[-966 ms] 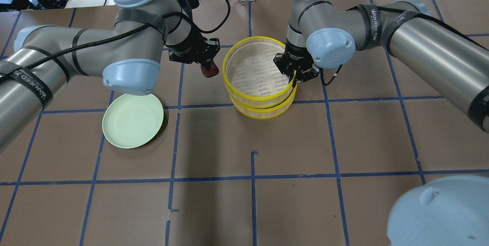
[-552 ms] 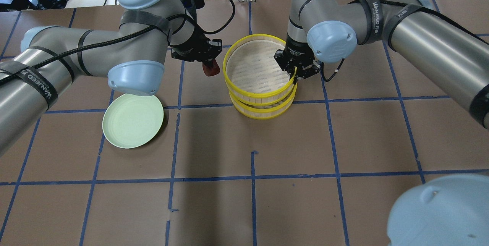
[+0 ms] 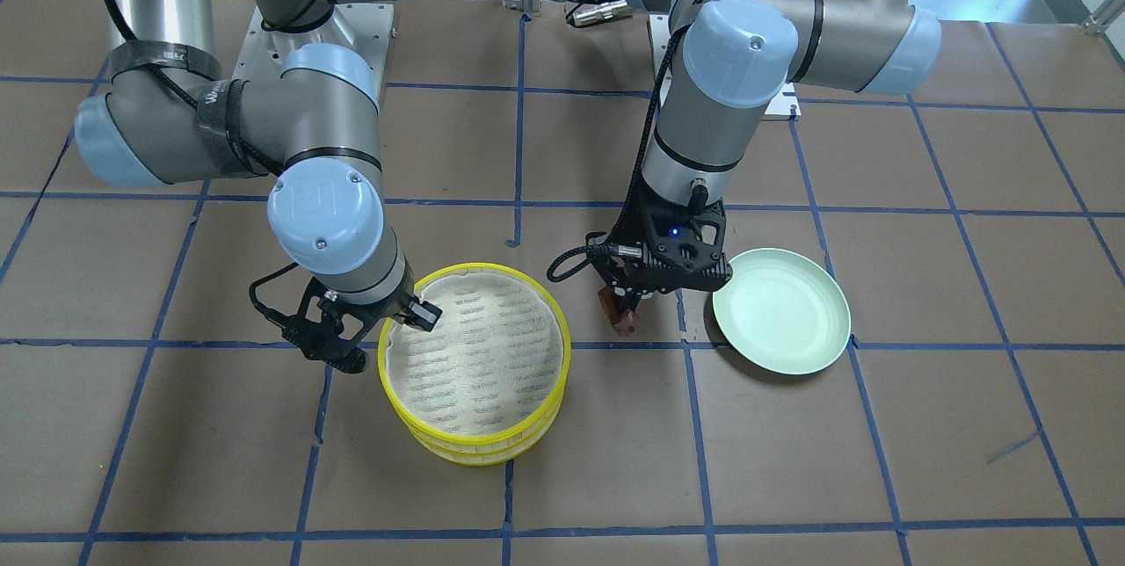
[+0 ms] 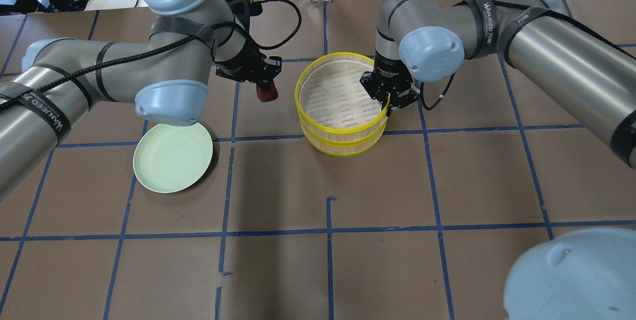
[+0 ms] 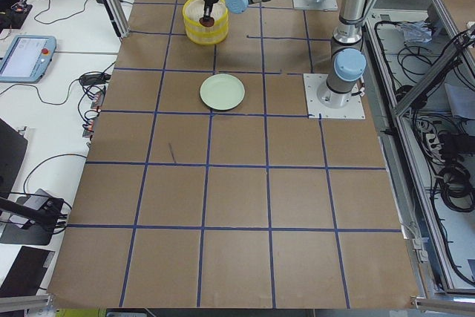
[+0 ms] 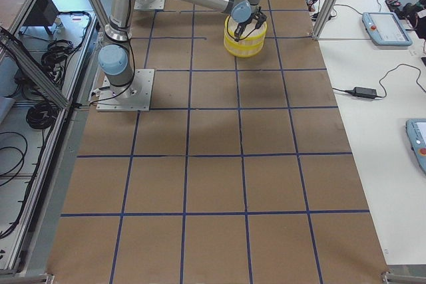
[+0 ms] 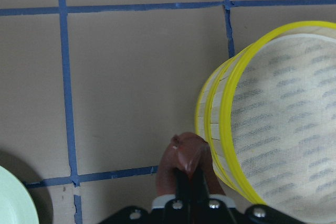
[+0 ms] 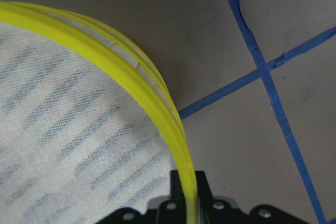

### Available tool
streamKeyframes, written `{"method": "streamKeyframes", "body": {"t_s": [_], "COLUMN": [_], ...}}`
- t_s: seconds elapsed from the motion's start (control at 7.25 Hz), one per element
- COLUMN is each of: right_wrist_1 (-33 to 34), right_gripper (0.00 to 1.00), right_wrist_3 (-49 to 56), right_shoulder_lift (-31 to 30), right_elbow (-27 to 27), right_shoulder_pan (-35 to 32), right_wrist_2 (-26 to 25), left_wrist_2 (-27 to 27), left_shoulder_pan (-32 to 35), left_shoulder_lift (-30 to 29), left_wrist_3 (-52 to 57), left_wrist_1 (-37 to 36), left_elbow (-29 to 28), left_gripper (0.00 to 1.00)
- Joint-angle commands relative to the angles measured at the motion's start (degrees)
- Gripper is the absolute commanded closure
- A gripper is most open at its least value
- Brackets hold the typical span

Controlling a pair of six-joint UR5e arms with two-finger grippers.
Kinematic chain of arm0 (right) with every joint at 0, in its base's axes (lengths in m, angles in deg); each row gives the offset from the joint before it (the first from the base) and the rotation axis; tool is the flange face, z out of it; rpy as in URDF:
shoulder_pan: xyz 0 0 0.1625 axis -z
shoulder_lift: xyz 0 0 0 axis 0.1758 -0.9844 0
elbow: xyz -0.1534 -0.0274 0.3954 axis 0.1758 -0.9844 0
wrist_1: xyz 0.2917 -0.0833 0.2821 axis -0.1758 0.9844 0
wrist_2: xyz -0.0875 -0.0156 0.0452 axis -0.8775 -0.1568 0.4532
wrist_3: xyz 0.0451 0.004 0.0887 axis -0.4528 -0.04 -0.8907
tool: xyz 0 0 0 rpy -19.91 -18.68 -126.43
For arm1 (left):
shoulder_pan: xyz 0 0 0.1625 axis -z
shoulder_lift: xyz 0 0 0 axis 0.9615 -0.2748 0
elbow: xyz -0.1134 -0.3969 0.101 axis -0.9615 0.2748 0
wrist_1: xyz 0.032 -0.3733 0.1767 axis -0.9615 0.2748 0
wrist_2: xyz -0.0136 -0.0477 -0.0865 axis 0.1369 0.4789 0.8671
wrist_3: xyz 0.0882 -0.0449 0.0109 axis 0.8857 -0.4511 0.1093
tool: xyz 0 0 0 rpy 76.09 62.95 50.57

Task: Place buns in different layers of steamer
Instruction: 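Carry brown bun toward steamer with left gripper while right releases and withdraws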

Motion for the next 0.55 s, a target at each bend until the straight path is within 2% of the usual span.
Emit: {"method": "streamKeyframes", "body": {"t_s": [0.0,0.14,0.41], "right_wrist_1": [0.6,0.7,0.3], "right_gripper": [0.53,0.01,0.0], "right_wrist_3": [0.0,0.1,0.7], "right_shoulder_lift": [0.1,0.0,-2.8], "right_elbow": [0.9,1.6,0.3], "right_shoulder_pan": [0.0,0.0,2.1], "right_wrist_2": [0.5,0.5,0.9], "left_wrist_2": [0.6,1.9,8.7], "left_shoulder_pan": [-0.8,-0.6,-0.6], "left_shoulder_lift": [-0.5,-0.7,-0.8], "left_wrist_3": [-2.1,-4.8,-7.5], "left_wrist_1": [-0.1,-0.4,-2.9], "left_elbow": [-0.6,-1.1,-1.1], "left_gripper": [0.97,0.97,0.96]}}
